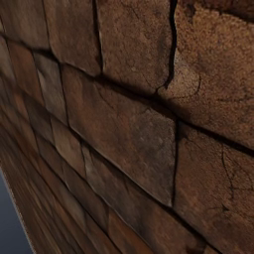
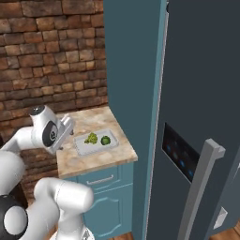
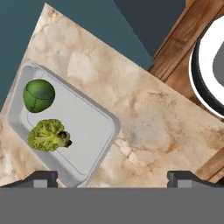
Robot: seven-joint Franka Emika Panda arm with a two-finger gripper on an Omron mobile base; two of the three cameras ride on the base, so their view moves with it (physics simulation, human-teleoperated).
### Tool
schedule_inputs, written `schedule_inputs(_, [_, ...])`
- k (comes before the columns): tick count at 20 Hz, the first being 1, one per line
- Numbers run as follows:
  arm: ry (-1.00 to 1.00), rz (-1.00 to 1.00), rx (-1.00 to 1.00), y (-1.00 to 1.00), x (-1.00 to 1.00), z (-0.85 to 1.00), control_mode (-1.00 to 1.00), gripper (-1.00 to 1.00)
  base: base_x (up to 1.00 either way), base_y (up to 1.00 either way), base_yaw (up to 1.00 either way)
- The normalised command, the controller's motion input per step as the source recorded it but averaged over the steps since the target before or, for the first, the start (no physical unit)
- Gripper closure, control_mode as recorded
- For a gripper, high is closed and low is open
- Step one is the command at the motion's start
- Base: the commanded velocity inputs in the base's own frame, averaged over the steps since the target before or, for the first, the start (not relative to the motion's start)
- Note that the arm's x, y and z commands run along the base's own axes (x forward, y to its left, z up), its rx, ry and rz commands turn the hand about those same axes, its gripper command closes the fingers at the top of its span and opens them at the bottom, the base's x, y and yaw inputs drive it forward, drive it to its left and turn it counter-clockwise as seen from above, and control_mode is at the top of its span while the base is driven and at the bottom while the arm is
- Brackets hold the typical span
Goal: Take the avocado and broccoli out of the freezer and place them in the tupperware container on the counter. Then put the tupperware containing the vegetables back in the freezer.
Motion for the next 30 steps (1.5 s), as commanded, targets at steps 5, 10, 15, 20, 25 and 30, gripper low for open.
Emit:
schedule_inputs(5, [0.17, -0.42, 0.24, 0.00, 0.39, -0.13, -1.00, -1.00, 0.00, 0.00, 0.00])
schedule_inputs(10, [0.07, -0.35, 0.02, 0.05, 0.31, -0.52, -1.00, -1.00, 0.00, 0.00, 0.00])
schedule_inputs(15, [0.04, -0.33, 0.00, 0.07, 0.20, -0.37, -1.00, -1.00, 0.00, 0.00, 0.00])
schedule_inputs(20, [0.06, -0.25, 0.05, 0.02, 0.01, -0.23, -1.00, -1.00, 0.00, 0.00, 0.00])
schedule_inputs(25, [0.03, -0.20, 0.07, 0.26, 0.13, -0.13, -1.00, -1.00, 0.00, 0.00, 0.00])
schedule_inputs(30, [0.00, -0.12, 0.03, 0.49, 0.04, 0.00, -1.00, -1.00, 0.00, 0.00, 0.00])
